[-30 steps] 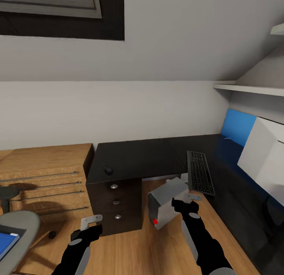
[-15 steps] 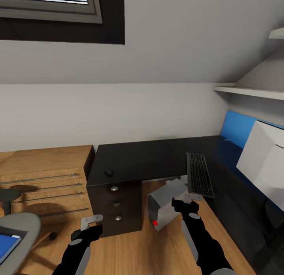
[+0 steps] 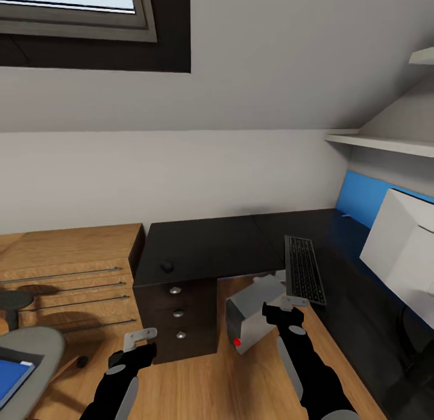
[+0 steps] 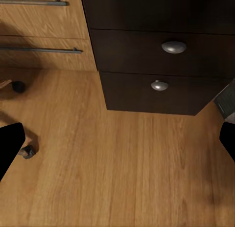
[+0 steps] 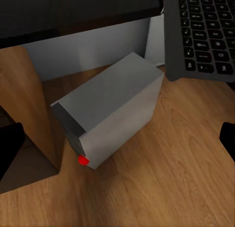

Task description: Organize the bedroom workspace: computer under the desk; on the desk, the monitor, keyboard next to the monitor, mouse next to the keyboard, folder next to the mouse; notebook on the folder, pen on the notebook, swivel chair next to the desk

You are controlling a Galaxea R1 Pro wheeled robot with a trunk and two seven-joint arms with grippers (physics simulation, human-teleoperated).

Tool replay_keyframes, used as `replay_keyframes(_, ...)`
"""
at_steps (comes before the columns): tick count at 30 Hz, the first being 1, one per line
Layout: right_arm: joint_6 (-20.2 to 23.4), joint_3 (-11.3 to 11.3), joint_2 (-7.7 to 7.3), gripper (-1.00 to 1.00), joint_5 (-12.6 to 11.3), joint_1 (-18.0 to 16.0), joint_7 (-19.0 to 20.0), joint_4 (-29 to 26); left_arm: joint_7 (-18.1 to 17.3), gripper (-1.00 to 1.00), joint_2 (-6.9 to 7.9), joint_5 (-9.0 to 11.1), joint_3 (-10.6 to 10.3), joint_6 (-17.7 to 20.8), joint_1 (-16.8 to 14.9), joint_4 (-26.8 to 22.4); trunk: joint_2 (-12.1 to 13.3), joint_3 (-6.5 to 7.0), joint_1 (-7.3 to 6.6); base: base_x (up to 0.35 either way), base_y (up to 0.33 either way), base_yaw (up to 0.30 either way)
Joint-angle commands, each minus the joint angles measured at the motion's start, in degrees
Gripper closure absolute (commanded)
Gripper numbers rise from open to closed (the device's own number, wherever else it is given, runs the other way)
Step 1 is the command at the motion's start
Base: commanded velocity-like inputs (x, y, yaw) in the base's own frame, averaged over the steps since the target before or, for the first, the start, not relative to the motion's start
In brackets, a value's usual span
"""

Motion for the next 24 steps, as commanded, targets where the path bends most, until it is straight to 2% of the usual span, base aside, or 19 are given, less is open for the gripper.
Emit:
replay_keyframes(1,0.3,0.1,0.0,-1.0,-0.1,0.0,-0.3,-0.1,0.5,-1.0,0.02,0.6,-0.1,0.2,0.0,-0.1,0.0,-0.07,0.0,0.0,0.0,0.0)
replay_keyframes(9,0.2,0.1,0.0,-1.0,0.0,0.0,-0.4,0.0,0.5,-1.0,0.09,0.6,-0.1,0.2,0.0,-0.1,0.0,-0.07,0.0,0.041,0.0,0.0)
replay_keyframes(24,0.2,0.1,0.0,-1.0,-0.1,0.0,-0.2,0.0,0.6,-1.0,0.11,0.6,-0.1,0.2,0.0,-0.1,0.0,-0.07,0.0,0.293,0.0,0.0)
